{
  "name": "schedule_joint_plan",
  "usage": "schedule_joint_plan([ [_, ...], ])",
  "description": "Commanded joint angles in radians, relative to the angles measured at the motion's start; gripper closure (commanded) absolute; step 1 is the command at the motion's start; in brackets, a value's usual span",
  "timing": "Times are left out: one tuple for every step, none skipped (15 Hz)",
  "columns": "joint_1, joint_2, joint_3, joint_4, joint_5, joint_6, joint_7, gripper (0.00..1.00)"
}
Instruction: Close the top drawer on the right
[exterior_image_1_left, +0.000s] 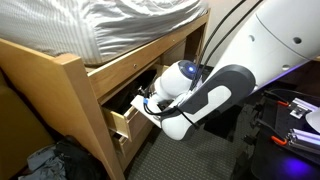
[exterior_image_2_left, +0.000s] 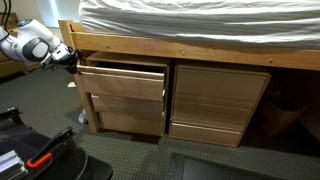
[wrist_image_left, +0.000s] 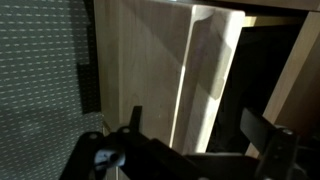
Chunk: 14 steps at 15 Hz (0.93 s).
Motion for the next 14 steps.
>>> schedule_joint_plan([
  [-0.072,-0.095,0.074,-0.045,-0.063,-0.021,-0.071,0.00],
  [-0.083,-0.115,0.082,-0.056,-0.079,-0.028,-0.083,0.00],
  [-0.100,-0.145,0.093,-0.070,-0.095,-0.041,-0.093,0.00],
  [-0.112,-0.164,0.098,-0.079,-0.107,-0.052,-0.101,0.00],
  [-0.124,-0.186,0.101,-0.089,-0.115,-0.070,-0.108,0.00],
  [-0.138,-0.205,0.107,-0.098,-0.120,-0.088,-0.115,0.00],
  [-0.143,-0.220,0.103,-0.106,-0.116,-0.118,-0.117,0.00],
  [-0.150,-0.233,0.101,-0.113,-0.108,-0.143,-0.117,0.00],
  [-0.148,-0.241,0.088,-0.121,-0.103,-0.172,-0.116,0.00],
  [-0.154,-0.252,0.088,-0.128,-0.100,-0.194,-0.117,0.00],
  [-0.157,-0.259,0.085,-0.134,-0.099,-0.214,-0.117,0.00],
  [-0.164,-0.267,0.090,-0.139,-0.096,-0.228,-0.117,0.00],
  [-0.172,-0.272,0.096,-0.144,-0.093,-0.239,-0.118,0.00],
  [-0.176,-0.275,0.099,-0.146,-0.091,-0.250,-0.118,0.00],
])
